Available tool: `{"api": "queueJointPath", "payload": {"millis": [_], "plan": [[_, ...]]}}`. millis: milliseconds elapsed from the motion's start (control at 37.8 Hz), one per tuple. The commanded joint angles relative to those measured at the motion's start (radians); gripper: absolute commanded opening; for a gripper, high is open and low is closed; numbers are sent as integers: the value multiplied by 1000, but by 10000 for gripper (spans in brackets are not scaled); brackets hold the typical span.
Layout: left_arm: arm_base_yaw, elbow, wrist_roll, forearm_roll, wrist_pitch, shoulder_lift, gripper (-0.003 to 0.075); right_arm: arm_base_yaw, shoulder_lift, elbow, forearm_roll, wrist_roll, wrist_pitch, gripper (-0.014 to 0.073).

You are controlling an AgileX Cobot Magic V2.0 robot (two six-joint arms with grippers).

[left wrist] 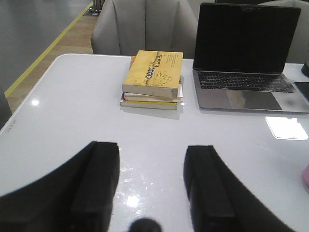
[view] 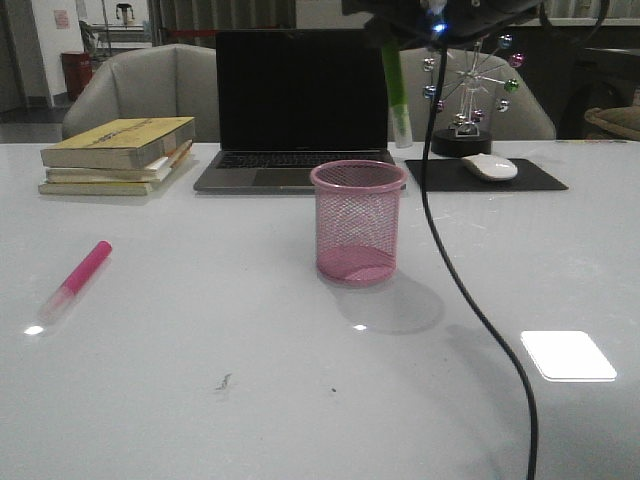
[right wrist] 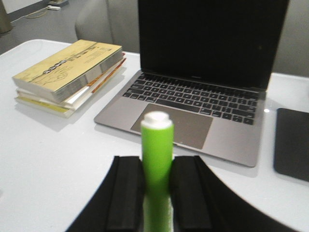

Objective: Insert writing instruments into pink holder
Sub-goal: 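Lift the green marker and carry it over the pink holder, then lower the green marker into the holder and open the right gripper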

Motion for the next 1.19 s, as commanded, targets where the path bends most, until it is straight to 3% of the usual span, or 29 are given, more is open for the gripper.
{"api": "queueJointPath", "payload": {"millis": [0,318,583,689,900,1165], "plan": [[2,-28,-2,-12,-74,7,393,12,-18,-18,-7,-7,-117,22],[2,-28,-2,-8,-73,7,393,22,75,-18,-30,-4,-186,22],[2,-28,-2,-8,-73,7,393,22,86,-21,-24,-4,-135,25],[2,-28,-2,-8,-73,7,393,22,88,-21,-30,-4,-134,93],[2,-28,-2,-8,-73,7,393,22,86,-21,-30,-4,-165,339],[2,-28,-2,-8,-73,7,393,19,11,-21,-30,-21,-60,356]]}}
